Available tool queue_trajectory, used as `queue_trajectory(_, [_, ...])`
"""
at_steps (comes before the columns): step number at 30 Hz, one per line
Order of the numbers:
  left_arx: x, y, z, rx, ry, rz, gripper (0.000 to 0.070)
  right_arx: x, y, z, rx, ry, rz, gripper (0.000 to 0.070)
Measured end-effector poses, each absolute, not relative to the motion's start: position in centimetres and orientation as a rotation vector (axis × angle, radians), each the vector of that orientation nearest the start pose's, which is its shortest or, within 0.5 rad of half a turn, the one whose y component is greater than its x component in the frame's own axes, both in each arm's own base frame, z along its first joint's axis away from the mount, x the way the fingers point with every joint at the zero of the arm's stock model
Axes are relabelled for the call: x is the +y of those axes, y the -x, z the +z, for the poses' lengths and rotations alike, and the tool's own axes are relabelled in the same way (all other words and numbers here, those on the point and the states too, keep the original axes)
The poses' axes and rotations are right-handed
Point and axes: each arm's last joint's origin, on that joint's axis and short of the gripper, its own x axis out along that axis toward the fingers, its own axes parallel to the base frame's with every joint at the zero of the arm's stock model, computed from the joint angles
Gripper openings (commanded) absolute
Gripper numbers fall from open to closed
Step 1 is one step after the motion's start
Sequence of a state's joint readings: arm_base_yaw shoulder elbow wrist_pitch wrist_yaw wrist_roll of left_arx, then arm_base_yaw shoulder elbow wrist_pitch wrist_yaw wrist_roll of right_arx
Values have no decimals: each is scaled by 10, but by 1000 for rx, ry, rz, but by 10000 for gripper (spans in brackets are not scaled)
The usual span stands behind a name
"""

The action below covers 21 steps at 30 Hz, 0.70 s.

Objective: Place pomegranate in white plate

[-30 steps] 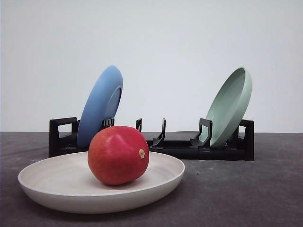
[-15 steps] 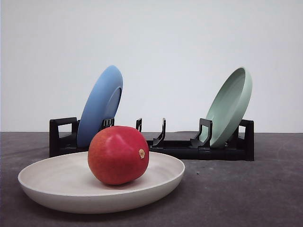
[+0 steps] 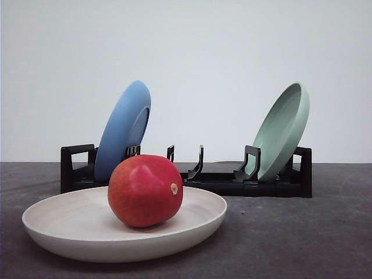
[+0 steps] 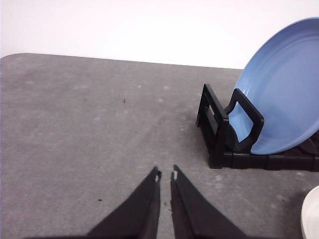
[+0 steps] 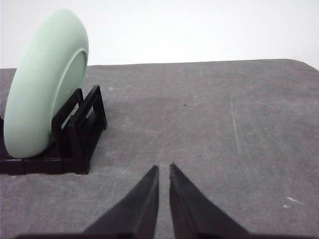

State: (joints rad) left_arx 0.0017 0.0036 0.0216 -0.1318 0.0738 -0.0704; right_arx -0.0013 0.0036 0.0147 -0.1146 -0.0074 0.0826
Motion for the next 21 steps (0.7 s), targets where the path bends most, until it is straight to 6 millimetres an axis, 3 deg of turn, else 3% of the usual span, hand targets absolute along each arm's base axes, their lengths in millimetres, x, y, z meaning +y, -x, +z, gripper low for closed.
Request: queue_trajectory(21, [-2,-96,158,116,75,-68,17,0,-97,157,104,-83,2,35])
